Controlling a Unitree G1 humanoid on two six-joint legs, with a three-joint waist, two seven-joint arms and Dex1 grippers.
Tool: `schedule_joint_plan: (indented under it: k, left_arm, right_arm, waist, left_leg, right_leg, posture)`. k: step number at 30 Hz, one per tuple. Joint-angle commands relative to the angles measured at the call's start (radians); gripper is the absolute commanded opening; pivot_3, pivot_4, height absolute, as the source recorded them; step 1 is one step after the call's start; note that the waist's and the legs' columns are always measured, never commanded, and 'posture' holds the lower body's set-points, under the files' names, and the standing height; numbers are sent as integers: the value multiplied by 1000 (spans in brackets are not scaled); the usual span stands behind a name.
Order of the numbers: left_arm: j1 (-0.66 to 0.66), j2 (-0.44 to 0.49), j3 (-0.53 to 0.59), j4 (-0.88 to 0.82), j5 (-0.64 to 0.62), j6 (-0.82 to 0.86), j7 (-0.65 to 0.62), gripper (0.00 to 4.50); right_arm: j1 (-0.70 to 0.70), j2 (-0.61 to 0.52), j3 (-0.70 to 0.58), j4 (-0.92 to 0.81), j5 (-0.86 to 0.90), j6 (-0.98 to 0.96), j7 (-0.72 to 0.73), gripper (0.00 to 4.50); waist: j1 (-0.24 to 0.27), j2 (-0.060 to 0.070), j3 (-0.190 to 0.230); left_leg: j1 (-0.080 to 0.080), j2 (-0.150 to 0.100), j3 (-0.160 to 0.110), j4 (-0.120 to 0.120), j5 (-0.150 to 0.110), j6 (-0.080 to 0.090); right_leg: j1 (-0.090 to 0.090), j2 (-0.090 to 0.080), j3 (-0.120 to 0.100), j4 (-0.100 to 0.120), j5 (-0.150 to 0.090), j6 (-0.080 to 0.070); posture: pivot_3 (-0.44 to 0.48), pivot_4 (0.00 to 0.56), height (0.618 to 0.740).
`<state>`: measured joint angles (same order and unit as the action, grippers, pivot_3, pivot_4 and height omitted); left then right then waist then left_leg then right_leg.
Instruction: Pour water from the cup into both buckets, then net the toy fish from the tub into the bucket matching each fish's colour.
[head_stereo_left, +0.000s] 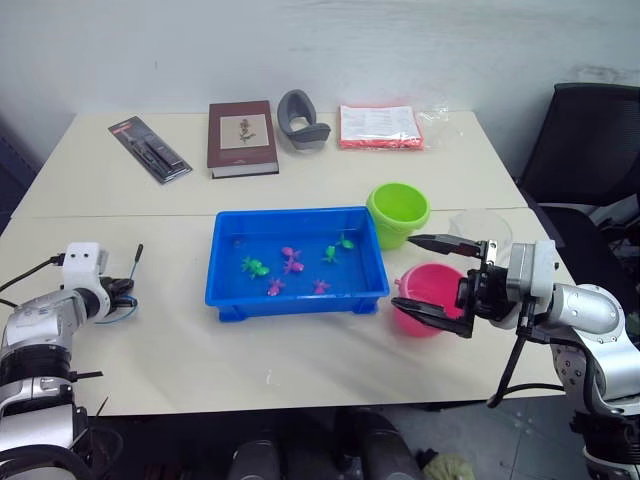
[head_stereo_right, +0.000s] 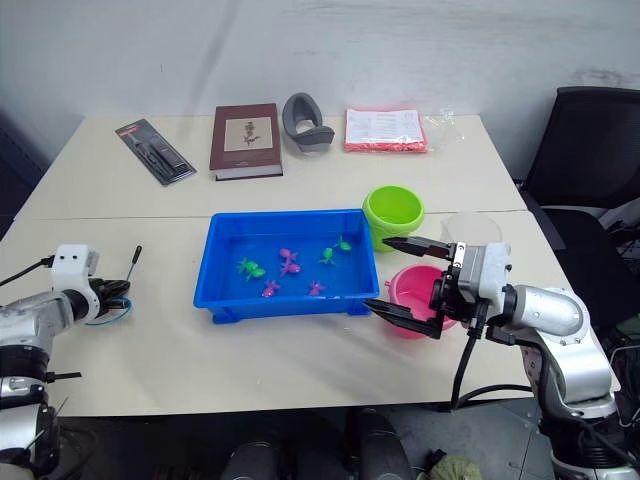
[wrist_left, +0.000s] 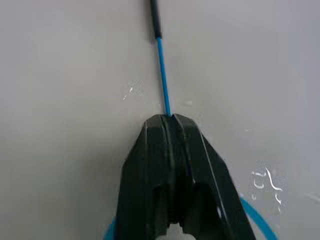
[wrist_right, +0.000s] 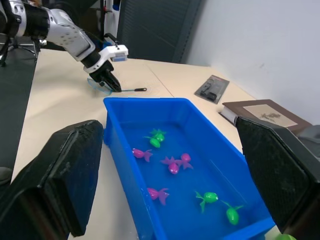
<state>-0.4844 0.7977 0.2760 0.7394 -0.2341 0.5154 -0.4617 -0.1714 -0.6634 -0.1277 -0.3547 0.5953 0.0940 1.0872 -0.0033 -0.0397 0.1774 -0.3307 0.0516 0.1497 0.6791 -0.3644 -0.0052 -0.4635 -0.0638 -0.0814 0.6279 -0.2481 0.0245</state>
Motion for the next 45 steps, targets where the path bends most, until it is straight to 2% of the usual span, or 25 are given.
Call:
schedule_joint_plan:
  k: [1,8,10,13,20,24,29,31,34,40,45]
  left_arm:
    - [37,18,43,-75,-29,12,-36,19]
    - [208,94,122,-347,-90,-106,-236,19]
    - [235,115,130,-397,-95,-138,-282,19]
    - [234,138,140,-426,-95,-204,-337,19]
    - [186,157,103,-516,-116,-235,-459,19]
    - [186,146,57,-639,-161,-302,-609,19]
    - [154,170,-57,-743,-167,-339,-770,19]
    - [122,188,-136,-804,-160,-328,-839,19]
    - [17,173,-288,-867,-114,-303,-899,19]
    - [-114,103,-431,-894,-89,-245,-928,19]
    - [-172,17,-477,-879,-85,-222,-910,19]
  right_arm:
    - [7,-29,-19,-40,-25,30,-43,4500]
    - [0,-23,-9,-32,-23,5,-23,4500]
    - [1,-21,-10,-29,-26,3,-27,4500]
    - [11,-22,-6,-25,-44,-14,-23,4500]
    - [14,-18,-14,-27,-49,-20,-35,4500]
    - [16,-39,-32,-46,-2,25,-25,4500]
    - [-17,-102,-47,-64,79,127,1,4500]
    - [-68,-120,-37,-78,114,201,-29,4500]
    - [-157,-206,28,-123,232,485,-82,4500]
    - [-328,-242,117,-123,329,782,-143,4500]
    - [-372,-211,165,-133,348,874,-157,4500]
  waist:
    - [1,0,0]
    - [0,0,0]
    - [-1,1,1]
    - [-1,7,4]
    - [6,10,6]
    - [3,11,7]
    - [1,13,8]
    - [0,13,8]
    - [2,15,9]
    - [1,15,10]
    - [3,15,10]
  left_leg:
    - [0,0,0,0,0,0]
    - [-3,1,-2,1,-1,1]
    - [-5,-2,-10,0,0,2]
    - [-7,-7,-26,1,2,5]
    - [-7,-6,-27,2,1,5]
    - [-7,-6,-26,2,1,5]
    - [-6,-6,-26,2,2,4]
    - [-6,-5,-25,2,2,4]
    - [-5,-5,-25,3,2,3]
    - [-7,-5,-26,3,3,4]
    - [-9,-4,-26,4,3,5]
  right_leg:
    - [0,0,0,0,0,0]
    - [-1,0,-1,-1,0,0]
    - [2,-6,-7,-2,0,0]
    - [12,-15,-24,-6,0,0]
    - [14,-14,-26,-7,0,0]
    - [14,-13,-26,-7,0,0]
    - [14,-13,-25,-7,0,0]
    - [14,-11,-25,-7,0,0]
    - [14,-10,-25,-7,0,0]
    - [14,-9,-24,-8,0,-1]
    - [14,-7,-25,-8,-1,0]
  posture:
    - [0,150,740]
    - [0,150,740]
    - [0,150,740]
    - [0,150,740]
    - [0,150,740]
    - [0,150,740]
    - [0,150,740]
    - [0,150,740]
    - [0,150,740]
    - [0,150,740]
    - [0,150,740]
